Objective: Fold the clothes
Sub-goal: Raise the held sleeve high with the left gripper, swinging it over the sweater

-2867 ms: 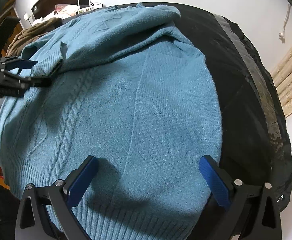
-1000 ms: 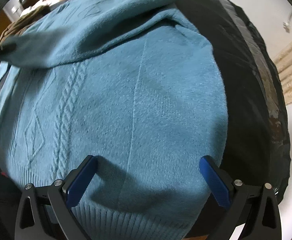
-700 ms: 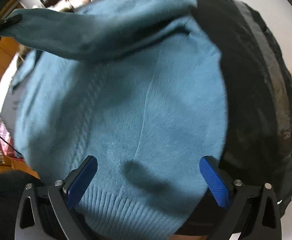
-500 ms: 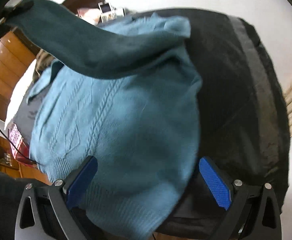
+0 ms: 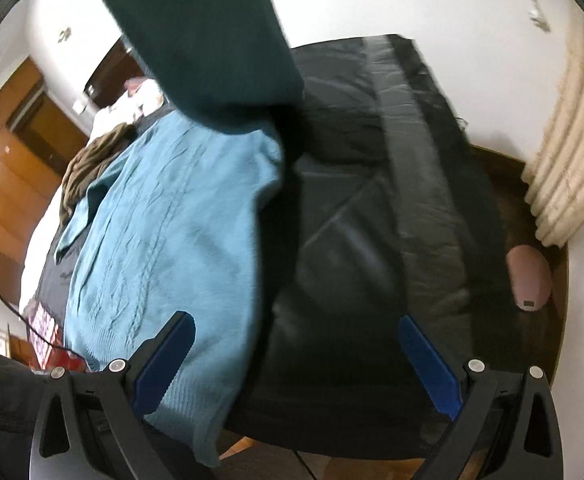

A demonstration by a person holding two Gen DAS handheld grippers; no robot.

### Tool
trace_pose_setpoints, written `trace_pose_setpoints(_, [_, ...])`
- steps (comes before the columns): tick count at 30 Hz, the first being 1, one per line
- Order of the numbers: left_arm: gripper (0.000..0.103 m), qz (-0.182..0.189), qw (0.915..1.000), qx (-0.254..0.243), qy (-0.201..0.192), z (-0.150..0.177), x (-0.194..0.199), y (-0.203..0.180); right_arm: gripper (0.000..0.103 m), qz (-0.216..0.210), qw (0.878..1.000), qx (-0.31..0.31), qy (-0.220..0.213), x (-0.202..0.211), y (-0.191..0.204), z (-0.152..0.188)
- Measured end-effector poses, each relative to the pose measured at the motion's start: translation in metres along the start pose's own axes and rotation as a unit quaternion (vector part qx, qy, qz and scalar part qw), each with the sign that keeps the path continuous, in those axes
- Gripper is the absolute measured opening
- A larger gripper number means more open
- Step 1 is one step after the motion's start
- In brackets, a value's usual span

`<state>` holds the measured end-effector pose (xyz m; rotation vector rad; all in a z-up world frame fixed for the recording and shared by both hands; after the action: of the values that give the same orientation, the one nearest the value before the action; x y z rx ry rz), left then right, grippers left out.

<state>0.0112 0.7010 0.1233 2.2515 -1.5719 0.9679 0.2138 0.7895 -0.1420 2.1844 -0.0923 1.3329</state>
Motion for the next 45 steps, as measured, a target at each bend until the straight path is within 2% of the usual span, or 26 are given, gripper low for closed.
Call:
trace_pose_setpoints(3, [0.008, 0.009, 0.9998, -0.016, -0.003, -0.028, -0.009, -0.018, 0.103, -0.001, 1.0, -0.023, -0.016, 0.025, -0.017, -0.005])
trace_pose_setpoints(7, [0.008, -0.003, 0.9995, -0.026, -0.017, -0.057, -0.009, -0.023, 0.103, -0.005, 0.999, -0.043, -0.028, 0.026, -0.02, -0.006])
trace_pose_setpoints(10, [0.008, -0.015, 0.9996, -0.01, -0.023, -0.061, -0.003, -0.003, 0.103, -0.005, 0.998, -0.046, -0.032, 0.024, -0.016, -0.006])
trace_pose_setpoints(14, [0.008, -0.045, 0.9985, 0.024, -0.02, -0.051, 0.007, 0.039, 0.103, -0.001, 0.999, -0.034, -0.035, 0.02, -0.011, -0.012])
trace_pose_setpoints(19, [0.008, -0.088, 0.9914, 0.095, -0.019, -0.002, 0.035, 0.117, 0.103, 0.007, 0.999, -0.019, -0.031, 0.013, 0.003, -0.016])
trace_pose_setpoints(21, [0.008, -0.103, 0.9852, 0.136, -0.015, 0.029, 0.047, 0.151, 0.103, 0.014, 1.0, -0.014, -0.023, 0.009, 0.005, -0.017])
trace_pose_setpoints(24, [0.008, -0.126, 0.9724, 0.196, -0.006, 0.076, 0.063, 0.199, 0.103, 0.024, 1.0, -0.003, -0.009, 0.001, 0.01, -0.018])
trace_pose_setpoints(28, [0.008, -0.162, 0.9491, 0.27, 0.006, 0.145, 0.082, 0.265, 0.103, 0.04, 0.999, 0.025, 0.006, -0.012, 0.029, -0.024])
trace_pose_setpoints(32, [0.008, -0.179, 0.9332, 0.31, 0.027, 0.201, 0.083, 0.306, 0.103, 0.06, 0.997, 0.045, 0.0, -0.021, 0.053, -0.046])
trace_pose_setpoints(38, [0.008, -0.158, 0.9227, 0.347, 0.054, 0.263, 0.066, 0.34, 0.103, 0.104, 0.992, 0.065, -0.01, -0.042, 0.079, -0.096])
trace_pose_setpoints(43, [0.008, -0.129, 0.9241, 0.355, 0.056, 0.284, 0.057, 0.354, 0.103, 0.123, 0.988, 0.089, -0.011, -0.079, 0.115, -0.137])
trace_pose_setpoints(45, [0.008, -0.12, 0.9242, 0.358, 0.058, 0.288, 0.054, 0.36, 0.103, 0.146, 0.983, 0.107, -0.004, -0.101, 0.127, -0.149])
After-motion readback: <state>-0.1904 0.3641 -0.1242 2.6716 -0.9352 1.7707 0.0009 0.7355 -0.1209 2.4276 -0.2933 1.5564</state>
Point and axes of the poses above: each gripper's, at about its wrist camera, not at the fingertips, and x roughly against the way its jaws point, y to its left, z to its underside, the point moved 4 cm from there along -x, roughly the way its jaws point, and after that the axes turned 15 degrees about -x, right-handed, at the moved point
